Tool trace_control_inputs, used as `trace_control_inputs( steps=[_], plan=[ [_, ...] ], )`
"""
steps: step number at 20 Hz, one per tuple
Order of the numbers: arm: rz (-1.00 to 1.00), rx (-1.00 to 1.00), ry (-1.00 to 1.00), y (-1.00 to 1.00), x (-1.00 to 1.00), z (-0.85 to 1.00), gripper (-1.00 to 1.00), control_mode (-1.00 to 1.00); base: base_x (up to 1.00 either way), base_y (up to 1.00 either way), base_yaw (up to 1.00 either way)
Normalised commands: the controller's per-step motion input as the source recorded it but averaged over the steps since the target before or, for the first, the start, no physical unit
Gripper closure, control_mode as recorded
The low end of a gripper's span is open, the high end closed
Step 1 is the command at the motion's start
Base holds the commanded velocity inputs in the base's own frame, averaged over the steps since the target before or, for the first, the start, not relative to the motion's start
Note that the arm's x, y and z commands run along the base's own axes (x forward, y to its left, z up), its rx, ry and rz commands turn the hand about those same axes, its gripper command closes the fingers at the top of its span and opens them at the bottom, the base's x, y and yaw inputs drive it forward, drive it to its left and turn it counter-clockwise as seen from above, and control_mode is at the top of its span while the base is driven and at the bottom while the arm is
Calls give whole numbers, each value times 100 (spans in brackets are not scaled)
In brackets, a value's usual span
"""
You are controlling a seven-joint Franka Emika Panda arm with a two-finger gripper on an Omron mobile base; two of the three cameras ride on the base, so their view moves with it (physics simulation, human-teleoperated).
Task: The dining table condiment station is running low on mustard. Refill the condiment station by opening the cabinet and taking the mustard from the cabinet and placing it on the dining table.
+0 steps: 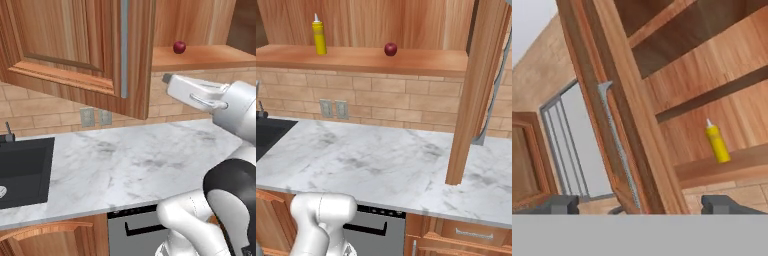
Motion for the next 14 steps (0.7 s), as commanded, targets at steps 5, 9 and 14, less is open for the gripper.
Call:
trace_control_inputs(
  steps=[5, 9, 14],
  plan=[
    [32, 21, 14, -66, 47, -11, -100, -100, 0, 0, 0],
    [36, 19, 16, -38, 60, -20, -100, -100, 0, 0, 0],
    [29, 17, 23, -1, 87, -23, -100, -100, 0, 0, 0]
  ],
)
